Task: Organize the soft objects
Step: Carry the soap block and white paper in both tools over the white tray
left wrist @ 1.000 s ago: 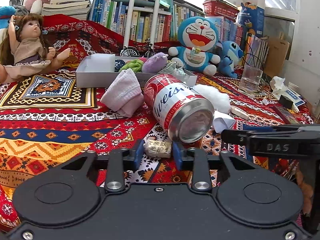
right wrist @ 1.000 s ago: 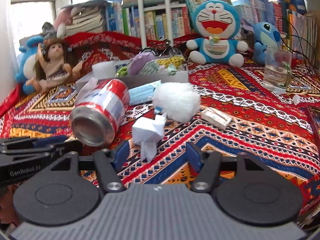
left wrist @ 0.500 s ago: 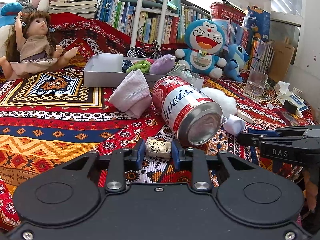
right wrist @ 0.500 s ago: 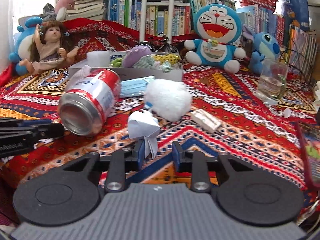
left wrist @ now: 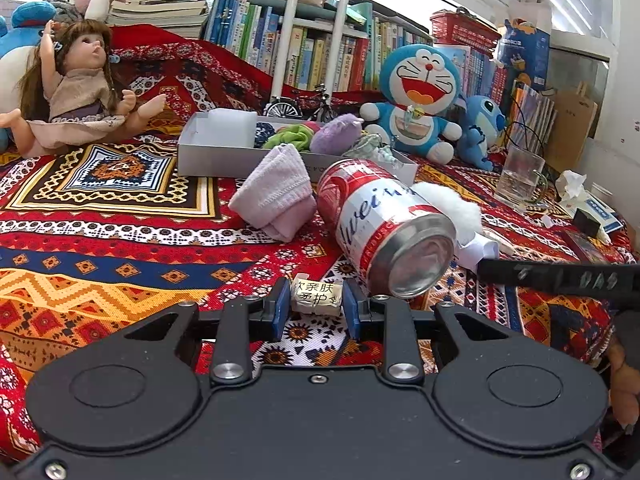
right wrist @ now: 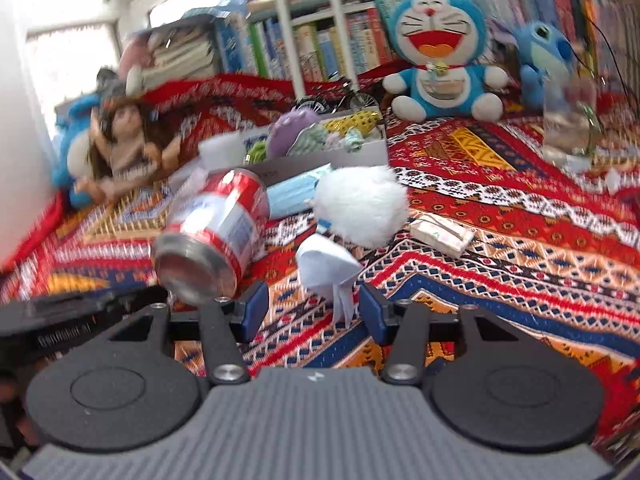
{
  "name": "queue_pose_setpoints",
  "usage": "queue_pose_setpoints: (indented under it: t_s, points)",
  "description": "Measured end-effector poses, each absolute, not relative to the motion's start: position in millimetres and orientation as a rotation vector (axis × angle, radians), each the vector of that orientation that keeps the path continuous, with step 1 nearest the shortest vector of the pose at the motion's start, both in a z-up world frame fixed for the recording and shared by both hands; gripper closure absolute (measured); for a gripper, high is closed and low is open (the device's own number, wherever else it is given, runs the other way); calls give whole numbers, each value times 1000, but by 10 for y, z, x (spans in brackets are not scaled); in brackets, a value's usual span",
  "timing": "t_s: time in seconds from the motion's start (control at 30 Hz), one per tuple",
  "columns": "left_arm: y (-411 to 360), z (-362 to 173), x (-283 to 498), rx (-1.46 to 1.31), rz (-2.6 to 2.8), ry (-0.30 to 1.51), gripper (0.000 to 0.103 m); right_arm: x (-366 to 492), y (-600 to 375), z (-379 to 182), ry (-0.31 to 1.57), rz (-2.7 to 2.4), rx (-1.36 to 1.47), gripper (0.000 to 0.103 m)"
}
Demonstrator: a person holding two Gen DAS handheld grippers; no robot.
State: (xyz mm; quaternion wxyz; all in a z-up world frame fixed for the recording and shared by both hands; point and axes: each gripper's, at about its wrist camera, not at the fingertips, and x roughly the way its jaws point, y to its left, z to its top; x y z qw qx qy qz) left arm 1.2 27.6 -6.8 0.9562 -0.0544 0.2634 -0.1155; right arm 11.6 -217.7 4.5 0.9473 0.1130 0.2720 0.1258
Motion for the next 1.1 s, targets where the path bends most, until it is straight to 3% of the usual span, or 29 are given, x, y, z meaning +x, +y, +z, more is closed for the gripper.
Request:
queue_pose_setpoints:
  t_s: [0.17, 0.23, 0.4, 1.1]
  points:
    - [281, -65, 30, -118, -225, 535, 76, 188, -2359, 82, 508, 212, 379, 39]
    - [283, -65, 31, -118, -227, 536, 76, 215, -2385, 84, 496, 196, 412, 53]
    - [277, -67, 40, -117, -226, 539, 76, 241, -2284, 49, 504, 190, 391, 59]
    - [285, -69, 43, -123, -216, 536, 77, 224, -1995, -19, 522, 179, 228, 61]
